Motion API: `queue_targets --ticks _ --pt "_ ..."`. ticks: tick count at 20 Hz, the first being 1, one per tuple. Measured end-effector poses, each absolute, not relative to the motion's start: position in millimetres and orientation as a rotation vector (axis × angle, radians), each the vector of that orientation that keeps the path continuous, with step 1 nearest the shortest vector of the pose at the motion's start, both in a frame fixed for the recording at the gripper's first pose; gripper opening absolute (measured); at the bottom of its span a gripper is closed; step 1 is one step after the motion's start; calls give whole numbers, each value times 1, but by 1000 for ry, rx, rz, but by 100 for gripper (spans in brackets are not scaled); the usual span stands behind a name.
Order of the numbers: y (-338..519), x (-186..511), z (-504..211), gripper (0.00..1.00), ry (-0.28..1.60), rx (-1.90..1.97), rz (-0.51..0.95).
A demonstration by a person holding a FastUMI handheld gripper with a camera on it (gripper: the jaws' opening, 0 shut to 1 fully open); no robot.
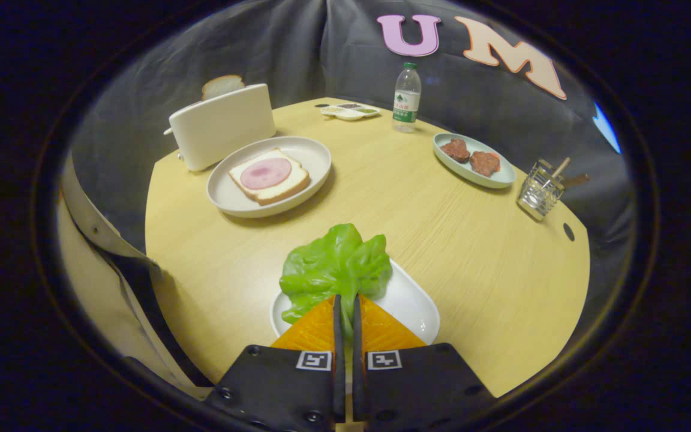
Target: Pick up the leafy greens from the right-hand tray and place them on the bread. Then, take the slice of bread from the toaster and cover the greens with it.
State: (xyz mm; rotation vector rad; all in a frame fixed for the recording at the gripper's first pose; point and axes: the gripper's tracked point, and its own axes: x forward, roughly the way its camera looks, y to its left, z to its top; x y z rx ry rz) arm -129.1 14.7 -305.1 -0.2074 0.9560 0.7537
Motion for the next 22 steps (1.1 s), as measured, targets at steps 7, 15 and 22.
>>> queue_targets --ticks 7,15,22 --pt "33 -110 -261 8 868 -240 714" --pt "87 -96 -226 8 815 -279 757" --pt "146 -91 -212 8 778 -303 853"
